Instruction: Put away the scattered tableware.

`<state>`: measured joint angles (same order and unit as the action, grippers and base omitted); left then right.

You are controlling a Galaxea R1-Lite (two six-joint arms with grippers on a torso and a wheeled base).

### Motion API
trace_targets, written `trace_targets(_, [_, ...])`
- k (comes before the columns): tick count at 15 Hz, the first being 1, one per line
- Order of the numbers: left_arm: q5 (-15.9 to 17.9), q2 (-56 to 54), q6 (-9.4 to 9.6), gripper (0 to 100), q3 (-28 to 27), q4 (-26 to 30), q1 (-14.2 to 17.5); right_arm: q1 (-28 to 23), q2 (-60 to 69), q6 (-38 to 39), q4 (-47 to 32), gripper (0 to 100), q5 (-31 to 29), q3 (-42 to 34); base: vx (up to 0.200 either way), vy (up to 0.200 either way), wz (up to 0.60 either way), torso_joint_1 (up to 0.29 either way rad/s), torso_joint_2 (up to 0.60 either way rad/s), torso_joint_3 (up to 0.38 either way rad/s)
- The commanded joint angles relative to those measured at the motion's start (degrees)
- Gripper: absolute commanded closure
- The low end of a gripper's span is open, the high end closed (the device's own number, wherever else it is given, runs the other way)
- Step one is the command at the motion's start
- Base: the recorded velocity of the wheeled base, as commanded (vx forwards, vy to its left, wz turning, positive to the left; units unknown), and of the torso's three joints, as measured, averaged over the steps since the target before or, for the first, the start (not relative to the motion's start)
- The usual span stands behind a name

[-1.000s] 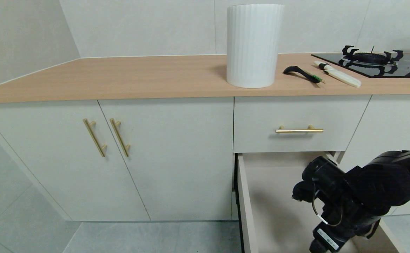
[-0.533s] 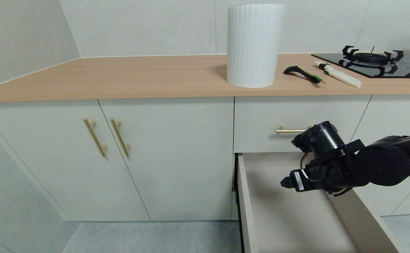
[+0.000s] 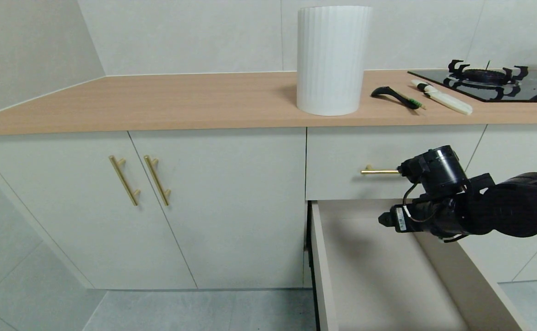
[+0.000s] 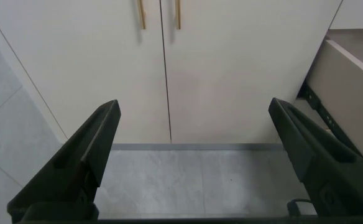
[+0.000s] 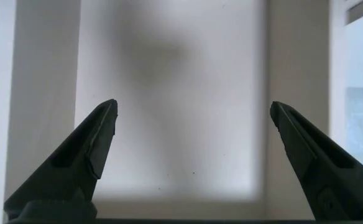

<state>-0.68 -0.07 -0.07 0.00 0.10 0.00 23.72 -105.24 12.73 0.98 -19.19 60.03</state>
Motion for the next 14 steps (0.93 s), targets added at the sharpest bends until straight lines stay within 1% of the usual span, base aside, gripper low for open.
trace_targets(1, [-0.02,0.07,-0.01,0,0.00,-0.01,0.00,-0.08,2.15,0.02,0.08,0,-0.06,-0.09,0.000,0.000,0.00,0.036,-0.21,-0.173])
trace_targets(4, [-0.02,0.07,-0.01,0,0.00,-0.01,0.00,-0.17,4.17,0.02,0.08,0,-0.06,-0.09,0.000,0.000,0.00,0.095,-0.25,-0.286])
trace_targets(8, [-0.02,0.07,-0.01,0,0.00,-0.01,0.00,-0.34,5.05,0.02,0.08,0,-0.15,-0.09,0.000,0.000,0.00,0.128,-0.51,-0.299])
trace_targets(14, [-0.02,0.07,-0.01,0,0.00,-0.01,0.00,-0.43,5.13,0.02,0.08,0,-0.15,-0.09,0.000,0.000,0.00,0.182,-0.47,-0.293])
